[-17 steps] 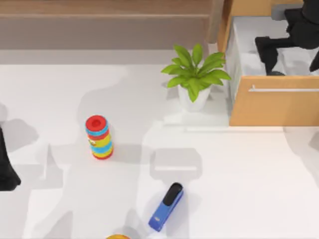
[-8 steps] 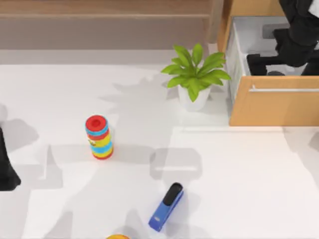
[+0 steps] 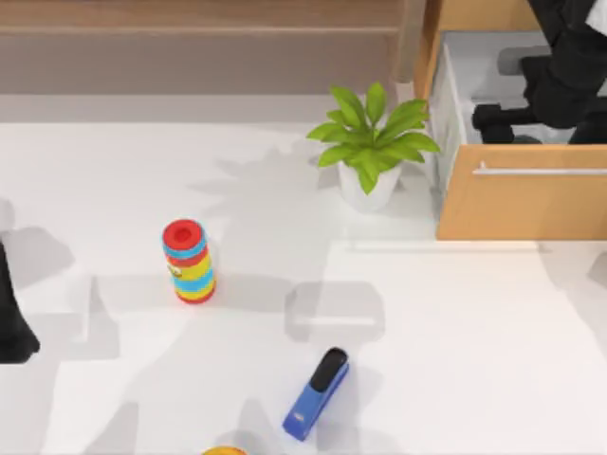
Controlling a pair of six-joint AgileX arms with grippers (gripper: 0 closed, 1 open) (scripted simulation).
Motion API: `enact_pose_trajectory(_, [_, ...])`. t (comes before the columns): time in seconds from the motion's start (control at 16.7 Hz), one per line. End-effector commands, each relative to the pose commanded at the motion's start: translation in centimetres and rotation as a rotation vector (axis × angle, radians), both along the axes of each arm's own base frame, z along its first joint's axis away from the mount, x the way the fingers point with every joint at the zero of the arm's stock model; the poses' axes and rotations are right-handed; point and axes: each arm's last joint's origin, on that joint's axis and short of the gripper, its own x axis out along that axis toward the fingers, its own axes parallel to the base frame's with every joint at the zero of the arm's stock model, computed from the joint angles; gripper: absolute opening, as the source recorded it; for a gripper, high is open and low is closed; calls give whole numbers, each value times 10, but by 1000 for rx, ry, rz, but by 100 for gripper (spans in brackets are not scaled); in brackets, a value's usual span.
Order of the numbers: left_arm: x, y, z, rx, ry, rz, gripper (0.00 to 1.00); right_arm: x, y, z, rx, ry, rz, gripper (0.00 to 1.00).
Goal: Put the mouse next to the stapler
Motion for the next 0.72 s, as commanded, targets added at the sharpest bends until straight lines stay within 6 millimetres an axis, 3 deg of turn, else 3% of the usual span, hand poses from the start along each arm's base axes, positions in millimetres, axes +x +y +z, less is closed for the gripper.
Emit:
enact_pose_trajectory(0.54, [0,0,0,0,0,0,100,0,0,0,0,0,0,2])
enact_pose_trajectory(0.72, [0,0,0,0,0,0,100,0,0,0,0,0,0,0])
